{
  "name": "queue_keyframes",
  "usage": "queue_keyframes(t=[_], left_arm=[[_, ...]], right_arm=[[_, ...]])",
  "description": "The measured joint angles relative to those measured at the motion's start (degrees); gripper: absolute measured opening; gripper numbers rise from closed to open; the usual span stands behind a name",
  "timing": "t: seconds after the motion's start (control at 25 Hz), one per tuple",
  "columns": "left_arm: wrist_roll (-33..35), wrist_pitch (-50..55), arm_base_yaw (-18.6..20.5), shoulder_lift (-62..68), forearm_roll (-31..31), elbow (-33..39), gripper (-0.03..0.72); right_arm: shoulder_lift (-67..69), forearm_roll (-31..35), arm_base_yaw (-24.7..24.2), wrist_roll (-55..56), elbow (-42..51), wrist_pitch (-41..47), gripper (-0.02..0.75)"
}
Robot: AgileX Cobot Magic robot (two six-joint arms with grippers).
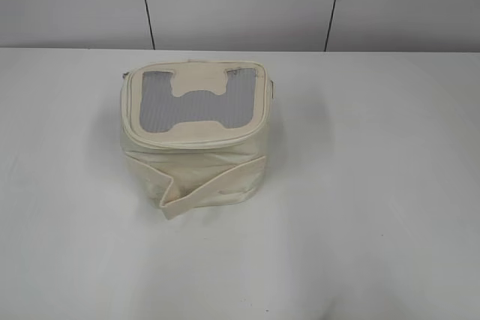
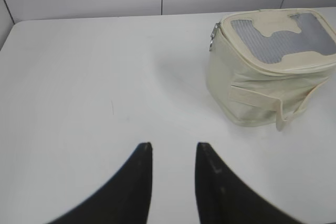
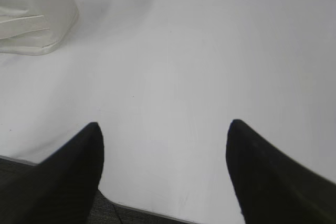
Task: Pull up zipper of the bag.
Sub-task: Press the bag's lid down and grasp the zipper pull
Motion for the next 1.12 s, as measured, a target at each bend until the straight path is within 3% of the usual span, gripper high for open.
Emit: queue_keyframes(t=[1.12], left_arm=[[0.00, 0.00, 0.00, 0.00, 0.00, 0.00, 0.229]], right_arm=[[0.00, 0.20, 0.00, 0.07, 0.00, 0.00, 0.567]])
